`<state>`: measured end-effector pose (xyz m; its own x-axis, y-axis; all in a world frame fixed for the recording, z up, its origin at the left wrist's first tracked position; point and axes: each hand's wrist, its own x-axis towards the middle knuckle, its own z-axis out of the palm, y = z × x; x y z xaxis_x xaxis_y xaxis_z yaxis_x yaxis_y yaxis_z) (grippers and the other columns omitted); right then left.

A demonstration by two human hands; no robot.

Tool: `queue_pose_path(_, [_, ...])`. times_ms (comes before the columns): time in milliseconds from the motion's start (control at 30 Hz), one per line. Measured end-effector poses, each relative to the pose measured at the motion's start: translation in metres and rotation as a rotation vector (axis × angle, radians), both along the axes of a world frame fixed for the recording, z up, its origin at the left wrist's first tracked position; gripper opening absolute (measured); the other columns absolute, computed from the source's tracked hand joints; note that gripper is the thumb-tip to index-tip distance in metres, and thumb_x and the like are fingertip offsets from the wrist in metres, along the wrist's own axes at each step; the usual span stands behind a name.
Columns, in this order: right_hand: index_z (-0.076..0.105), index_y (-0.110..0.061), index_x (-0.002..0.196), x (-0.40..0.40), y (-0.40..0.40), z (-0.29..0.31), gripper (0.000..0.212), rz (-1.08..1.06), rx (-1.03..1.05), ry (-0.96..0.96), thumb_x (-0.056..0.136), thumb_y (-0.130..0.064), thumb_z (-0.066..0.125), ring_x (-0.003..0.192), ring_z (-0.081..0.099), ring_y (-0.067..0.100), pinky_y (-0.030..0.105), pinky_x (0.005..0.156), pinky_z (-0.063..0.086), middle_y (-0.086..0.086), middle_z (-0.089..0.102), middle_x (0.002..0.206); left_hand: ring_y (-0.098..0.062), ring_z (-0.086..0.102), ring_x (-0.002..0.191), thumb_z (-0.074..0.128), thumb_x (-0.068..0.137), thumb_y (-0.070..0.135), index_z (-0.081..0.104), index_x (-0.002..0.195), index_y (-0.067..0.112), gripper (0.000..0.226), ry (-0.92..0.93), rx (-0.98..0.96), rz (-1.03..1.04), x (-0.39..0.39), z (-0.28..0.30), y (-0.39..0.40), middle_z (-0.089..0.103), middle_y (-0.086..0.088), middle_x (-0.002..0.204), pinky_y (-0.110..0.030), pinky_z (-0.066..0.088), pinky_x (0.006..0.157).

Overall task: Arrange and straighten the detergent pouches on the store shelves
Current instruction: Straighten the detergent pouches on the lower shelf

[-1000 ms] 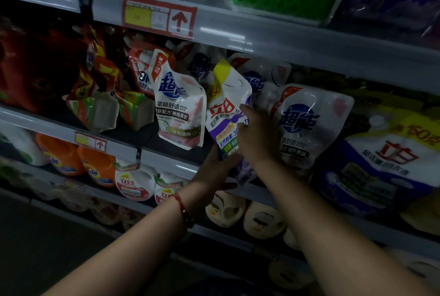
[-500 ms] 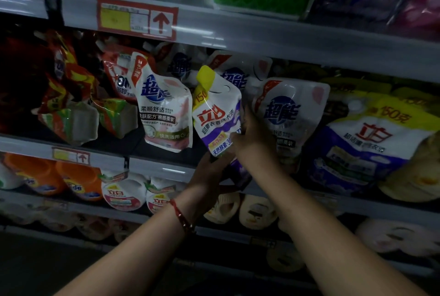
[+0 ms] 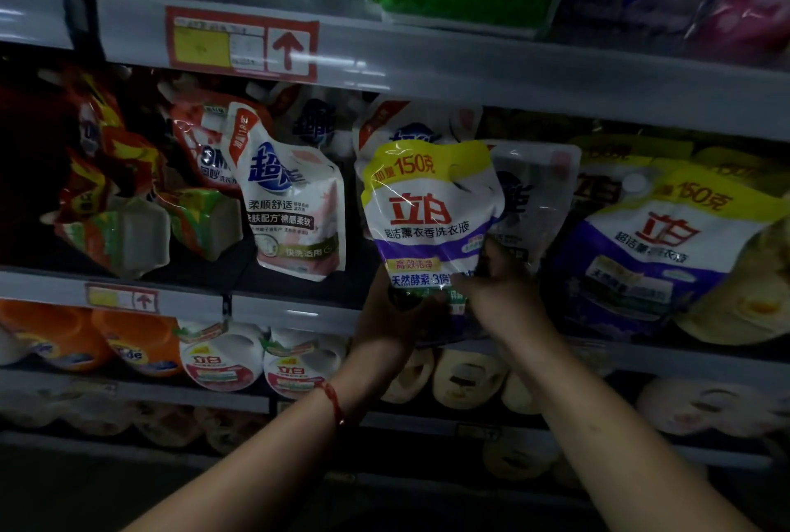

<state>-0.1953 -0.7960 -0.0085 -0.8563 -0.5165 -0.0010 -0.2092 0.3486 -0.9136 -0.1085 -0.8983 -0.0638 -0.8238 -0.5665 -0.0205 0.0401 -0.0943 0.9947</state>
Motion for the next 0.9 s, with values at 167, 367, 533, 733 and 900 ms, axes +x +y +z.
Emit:
queue_pose_path(167, [0.053,-0.027,0.135,0.001,-0.005,-0.001,0.051,-0.024,-0.119,-0.059,0.089,-0.011,0.066,0.108,0.061,0.016,0.033,0.087,0.05,-0.005,0.066,0.121,0.006,0.068,0.089,0.073,0.086,0.004,0.052,0.131,0.017,0.051,0.054,-0.066,0.021,0.001,0.004,-0.001,0.07,0.004,0.111,-0.011,0.053,0.069])
queue_pose_path(367, [0.059,-0.031,0.113,-0.002,-0.019,0.007,0.038,-0.028,-0.21,-0.121,0.088,-0.004,0.065,0.099,0.063,0.019,0.035,0.082,0.052,-0.004,0.068,0.104,-0.021,0.067,0.109,0.074,0.076,0.009,0.051,0.132,0.015,0.061,0.212,-0.144,0.161,-0.009,0.009,-0.011,0.069,-0.006,0.119,-0.039,0.058,0.088])
queue_pose_path(533, [0.062,-0.027,0.119,-0.009,-0.038,-0.004,0.04,-0.043,-0.285,-0.24,0.086,-0.004,0.065,0.104,0.064,0.021,0.042,0.084,0.055,-0.002,0.07,0.114,-0.028,0.061,0.121,0.072,0.085,0.003,0.047,0.139,0.018,0.061,0.205,-0.318,0.133,-0.017,0.002,-0.038,0.062,-0.01,0.131,-0.054,0.052,0.098])
queue_pose_path(733, [0.056,-0.034,0.129,-0.011,-0.051,-0.034,0.052,-0.105,-0.302,-0.409,0.082,-0.015,0.069,0.11,0.06,0.026,0.049,0.088,0.053,-0.001,0.064,0.125,-0.019,0.054,0.13,0.075,0.087,0.028,0.045,0.142,0.021,0.063,0.062,-0.534,0.041,-0.021,-0.019,-0.055,0.055,-0.001,0.14,-0.047,0.049,0.102])
queue_pose_path(900, [0.052,-0.029,0.135,-0.012,-0.051,-0.039,0.053,-0.096,-0.296,-0.421,0.089,-0.004,0.062,0.108,0.061,0.023,0.043,0.088,0.053,0.0,0.065,0.122,-0.016,0.044,0.138,0.067,0.082,0.041,0.031,0.153,0.026,0.081,-0.005,-0.625,0.111,-0.027,-0.031,-0.056,0.044,0.0,0.15,-0.044,0.046,0.106])
